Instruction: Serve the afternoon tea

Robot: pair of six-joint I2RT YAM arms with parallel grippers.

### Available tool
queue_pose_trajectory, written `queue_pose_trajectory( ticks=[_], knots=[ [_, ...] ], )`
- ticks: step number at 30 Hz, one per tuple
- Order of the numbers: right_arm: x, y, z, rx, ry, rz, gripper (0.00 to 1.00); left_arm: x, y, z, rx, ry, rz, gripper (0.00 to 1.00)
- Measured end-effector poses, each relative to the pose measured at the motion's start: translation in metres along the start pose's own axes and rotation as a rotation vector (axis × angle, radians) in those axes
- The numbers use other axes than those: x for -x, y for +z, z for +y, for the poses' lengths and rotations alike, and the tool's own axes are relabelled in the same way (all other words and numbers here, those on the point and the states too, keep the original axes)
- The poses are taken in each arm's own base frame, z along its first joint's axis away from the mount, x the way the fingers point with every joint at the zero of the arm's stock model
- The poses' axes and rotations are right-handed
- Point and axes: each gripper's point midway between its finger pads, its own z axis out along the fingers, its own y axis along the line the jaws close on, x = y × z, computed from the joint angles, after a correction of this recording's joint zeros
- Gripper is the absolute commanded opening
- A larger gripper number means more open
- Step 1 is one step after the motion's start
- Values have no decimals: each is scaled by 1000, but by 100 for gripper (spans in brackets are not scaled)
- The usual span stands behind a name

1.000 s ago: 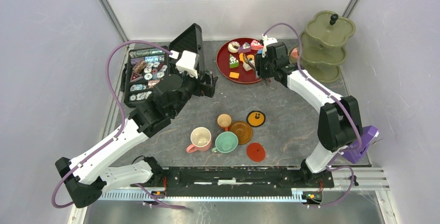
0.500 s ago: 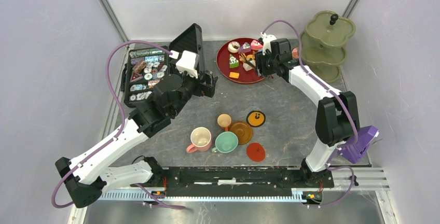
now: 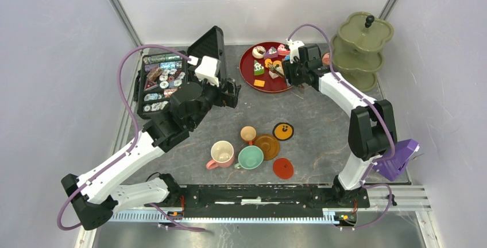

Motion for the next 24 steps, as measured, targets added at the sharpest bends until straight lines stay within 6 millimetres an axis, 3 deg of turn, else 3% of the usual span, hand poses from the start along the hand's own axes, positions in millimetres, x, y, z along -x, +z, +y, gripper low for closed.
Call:
queue_pose_trajectory(
  ticks=[9, 24],
  knots=[
    [-6, -2, -13, -27, -22, 28, 56, -2, 2, 0, 0, 2, 6, 100],
    [-17, 7, -5, 26, -27, 62, 55, -4, 3, -1, 1, 6, 13, 100]
  ],
)
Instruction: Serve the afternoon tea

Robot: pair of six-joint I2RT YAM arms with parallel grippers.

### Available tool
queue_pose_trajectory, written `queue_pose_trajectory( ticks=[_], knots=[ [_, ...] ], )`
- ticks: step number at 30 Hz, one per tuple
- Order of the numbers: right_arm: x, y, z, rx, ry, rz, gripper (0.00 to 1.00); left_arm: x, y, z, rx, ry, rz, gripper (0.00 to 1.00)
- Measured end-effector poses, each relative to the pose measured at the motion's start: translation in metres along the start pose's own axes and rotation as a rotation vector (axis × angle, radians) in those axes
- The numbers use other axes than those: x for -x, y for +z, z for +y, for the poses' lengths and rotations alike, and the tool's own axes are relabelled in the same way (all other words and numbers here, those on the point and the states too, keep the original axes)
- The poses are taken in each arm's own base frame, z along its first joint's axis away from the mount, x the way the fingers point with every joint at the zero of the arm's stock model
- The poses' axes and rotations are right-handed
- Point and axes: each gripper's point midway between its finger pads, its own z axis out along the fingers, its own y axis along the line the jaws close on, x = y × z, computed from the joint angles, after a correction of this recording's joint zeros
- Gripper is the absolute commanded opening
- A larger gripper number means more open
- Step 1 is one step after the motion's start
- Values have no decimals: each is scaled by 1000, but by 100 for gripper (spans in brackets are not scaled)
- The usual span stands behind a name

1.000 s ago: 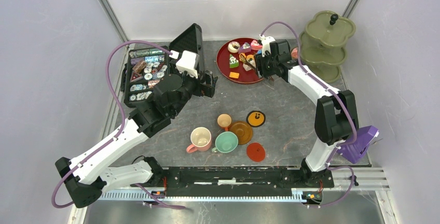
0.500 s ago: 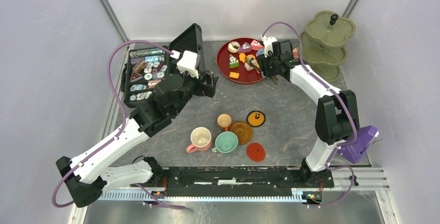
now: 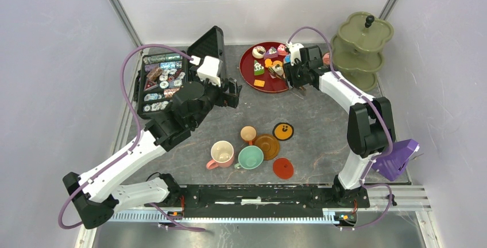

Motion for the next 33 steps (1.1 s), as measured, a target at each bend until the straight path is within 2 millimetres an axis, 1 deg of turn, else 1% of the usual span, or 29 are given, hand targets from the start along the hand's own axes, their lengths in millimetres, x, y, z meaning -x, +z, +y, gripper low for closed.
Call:
queue_pose_trajectory(
  ticks=[2, 5, 6, 11, 14, 17, 19, 20, 22, 25, 27, 28, 30, 33],
  knots=[
    [0, 0, 0, 0, 0, 0, 51, -1, 1, 0, 0, 1, 2, 100],
    [0, 0, 0, -1, 0, -2, 42, -3, 2, -1, 1, 3, 8, 100],
    [1, 0, 0, -1, 1, -4, 40, -4, 3, -1, 1, 5, 11, 100],
    [0, -1, 2, 2, 16, -11, 37, -6, 5, -2, 1, 8, 19, 100],
    [0, -7, 5, 9, 27, -25, 35, -6, 5, -2, -2, 8, 19, 100],
    [3, -19, 7, 12, 46, -46, 35, -7, 5, -3, -7, 8, 20, 100],
    [10, -32, 8, 4, 60, -83, 34, -7, 5, -3, -8, 8, 20, 100],
    [11, -34, 7, 1, 60, -88, 34, -7, 5, -3, -9, 8, 20, 100],
    [14, -46, 5, -23, 73, -122, 34, -7, 5, -4, -13, 8, 21, 100],
    [11, -66, -5, -84, 122, -155, 32, -7, 5, -4, -15, 8, 22, 100],
    [3, -76, -19, -134, 188, -178, 31, -7, 5, -5, -16, 8, 22, 100],
    [-4, -79, -28, -162, 231, -188, 31, -7, 5, -5, -17, 8, 22, 100],
    [-23, -84, -45, -218, 311, -190, 32, -7, 5, -5, -19, 8, 22, 100],
    [-57, -83, -68, -312, 418, -158, 32, -7, 5, -5, -19, 8, 22, 100]
  ],
)
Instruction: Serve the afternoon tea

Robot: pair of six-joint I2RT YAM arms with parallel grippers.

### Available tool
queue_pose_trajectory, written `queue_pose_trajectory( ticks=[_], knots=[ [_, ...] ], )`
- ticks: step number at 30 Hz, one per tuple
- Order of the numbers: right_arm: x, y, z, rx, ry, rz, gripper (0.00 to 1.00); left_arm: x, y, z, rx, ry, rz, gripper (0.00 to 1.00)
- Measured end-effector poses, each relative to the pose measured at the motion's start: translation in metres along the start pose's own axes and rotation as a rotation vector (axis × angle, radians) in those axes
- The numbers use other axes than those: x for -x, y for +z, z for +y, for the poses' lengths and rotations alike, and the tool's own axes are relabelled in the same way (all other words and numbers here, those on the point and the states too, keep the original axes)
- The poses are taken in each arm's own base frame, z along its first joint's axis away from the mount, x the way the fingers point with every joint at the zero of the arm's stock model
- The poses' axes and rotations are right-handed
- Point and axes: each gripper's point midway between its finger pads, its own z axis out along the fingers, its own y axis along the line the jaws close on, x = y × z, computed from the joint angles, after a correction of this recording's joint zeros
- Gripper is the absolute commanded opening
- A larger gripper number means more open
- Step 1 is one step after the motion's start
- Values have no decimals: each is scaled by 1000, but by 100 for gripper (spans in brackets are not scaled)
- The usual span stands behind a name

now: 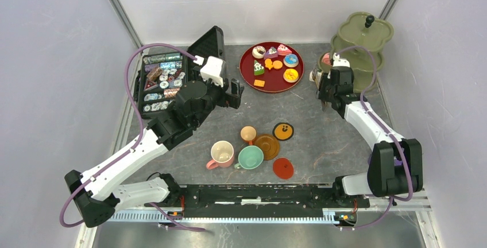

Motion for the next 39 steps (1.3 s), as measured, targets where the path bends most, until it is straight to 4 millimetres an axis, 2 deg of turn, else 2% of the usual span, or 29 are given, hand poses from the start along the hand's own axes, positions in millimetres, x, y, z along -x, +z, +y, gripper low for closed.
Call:
queue_pose_trajectory(
  ticks=[4, 11, 18, 26, 34, 39],
  knots=[
    [-9, 4, -15, -72, 67, -1, 33, 0, 0, -1, -3, 0, 0, 100],
    [16, 8, -28, -141, 140, -113, 33, 0, 0, -1, -3, 0, 0, 100],
    [25, 19, -43, -190, 193, -160, 33, 0, 0, -1, -3, 0, 0, 100],
    [23, 34, -46, -206, 208, -167, 33, 0, 0, -1, -3, 0, 0, 100],
    [9, 52, -50, -232, 196, -126, 34, 0, 0, -1, -3, 0, 0, 100],
    [11, 56, -50, -234, 189, -132, 35, 0, 0, 0, -3, 0, 0, 100]
  ],
)
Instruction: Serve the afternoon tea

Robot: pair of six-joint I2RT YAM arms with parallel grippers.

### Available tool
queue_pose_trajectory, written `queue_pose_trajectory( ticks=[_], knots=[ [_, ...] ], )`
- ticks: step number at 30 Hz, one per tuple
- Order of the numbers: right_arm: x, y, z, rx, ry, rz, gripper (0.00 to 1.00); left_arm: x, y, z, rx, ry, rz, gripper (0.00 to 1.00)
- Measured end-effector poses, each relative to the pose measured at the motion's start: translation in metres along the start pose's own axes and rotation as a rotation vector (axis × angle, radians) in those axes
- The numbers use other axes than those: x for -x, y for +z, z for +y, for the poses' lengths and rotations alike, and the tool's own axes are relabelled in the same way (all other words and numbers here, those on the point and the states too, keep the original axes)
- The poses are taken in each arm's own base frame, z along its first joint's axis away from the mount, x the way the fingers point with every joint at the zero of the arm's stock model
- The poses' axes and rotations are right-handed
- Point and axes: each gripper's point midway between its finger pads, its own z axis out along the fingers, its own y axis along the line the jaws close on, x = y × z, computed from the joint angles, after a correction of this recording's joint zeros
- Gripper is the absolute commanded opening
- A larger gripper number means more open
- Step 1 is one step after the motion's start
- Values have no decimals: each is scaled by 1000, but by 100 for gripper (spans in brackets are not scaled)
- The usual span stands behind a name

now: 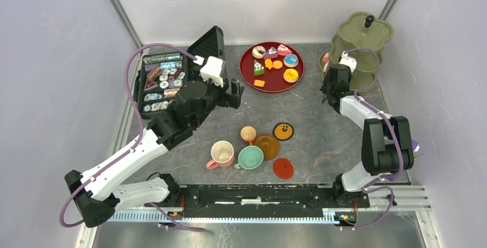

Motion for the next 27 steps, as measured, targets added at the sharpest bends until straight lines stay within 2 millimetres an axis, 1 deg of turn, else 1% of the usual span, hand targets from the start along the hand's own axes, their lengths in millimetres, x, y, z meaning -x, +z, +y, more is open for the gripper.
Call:
queue_pose_trajectory(
  ticks=[7, 12, 16, 23, 27],
  knots=[
    [3, 4, 1, -2, -1, -17, 34, 0, 0, 0, 0, 0, 0, 100],
    [11, 5, 0, -13, 10, -52, 35, 0, 0, 0, 0, 0, 0, 100],
    [14, 8, -2, -26, 13, -69, 35, 0, 0, 0, 0, 0, 0, 100],
    [-1, 18, -7, -51, -22, -37, 44, 0, 0, 0, 0, 0, 0, 100],
    [-7, 22, -8, -55, -45, -22, 52, 0, 0, 0, 0, 0, 0, 100]
  ],
)
